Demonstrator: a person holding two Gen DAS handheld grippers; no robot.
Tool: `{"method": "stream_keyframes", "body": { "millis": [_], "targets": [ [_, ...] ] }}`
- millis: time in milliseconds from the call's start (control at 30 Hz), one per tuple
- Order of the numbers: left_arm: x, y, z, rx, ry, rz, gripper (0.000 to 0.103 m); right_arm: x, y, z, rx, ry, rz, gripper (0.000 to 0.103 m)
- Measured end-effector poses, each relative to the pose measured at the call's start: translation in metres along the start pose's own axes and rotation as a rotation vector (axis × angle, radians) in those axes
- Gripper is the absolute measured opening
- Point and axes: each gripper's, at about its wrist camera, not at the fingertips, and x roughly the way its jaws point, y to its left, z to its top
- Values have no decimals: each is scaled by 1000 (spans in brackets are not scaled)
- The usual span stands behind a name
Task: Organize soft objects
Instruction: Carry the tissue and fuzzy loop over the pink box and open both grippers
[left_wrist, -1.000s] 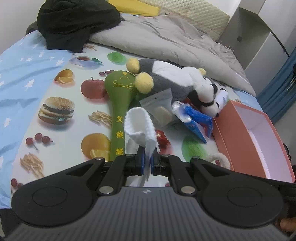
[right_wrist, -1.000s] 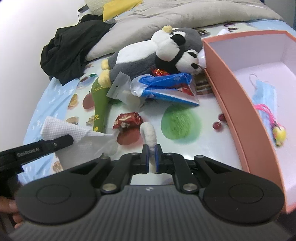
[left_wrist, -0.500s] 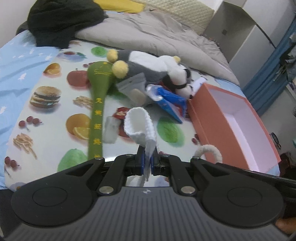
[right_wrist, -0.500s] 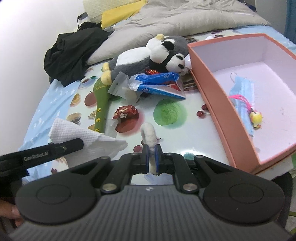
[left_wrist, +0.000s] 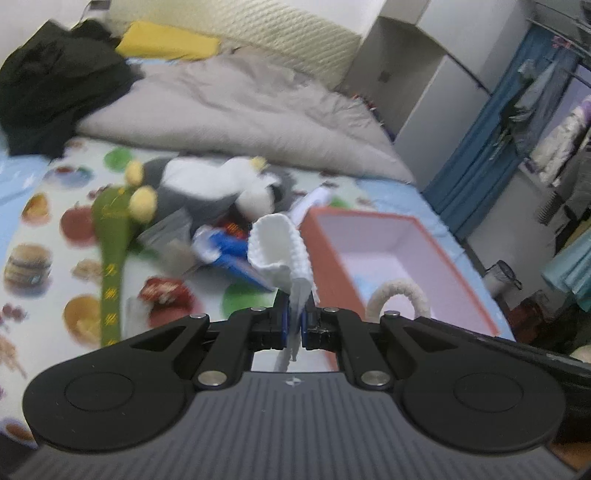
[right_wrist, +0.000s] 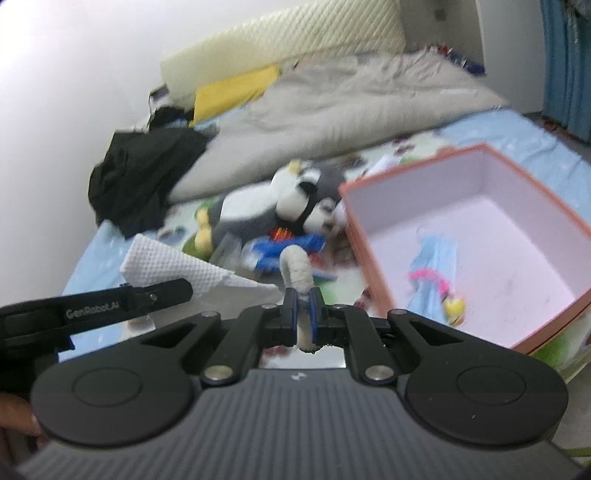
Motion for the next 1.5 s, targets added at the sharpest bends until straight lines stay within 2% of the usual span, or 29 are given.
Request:
{"method": "stream_keyframes", "body": {
  "millis": [333,633,833,1100,1367,1400,1467,1500],
  "targets": [
    [14,-64,36,86,-28,-82,8,-30,-39,37,29,-103,-39,10],
    [63,-111,44,144,38,-133,8,-33,-80,49,51,-133,-123,10],
    [118,-131,40,182,116,-139,8,-5,-123,44,111,-72,-168,10],
    [203,-144,25,208,245,-124,8,49,-174,29,171,53,-216,10],
    [263,-146,13,229,338,-109,8,94,-203,16,209,159,-239,13],
    [267,-145,12,230,344,-104,10,98,-205,15,213,171,-238,13],
    [277,-142,11,235,364,-91,24,104,-209,14,229,189,-237,21],
    [279,-140,11,229,365,-92,41,106,-211,14,239,192,-232,27]
  ]
}}
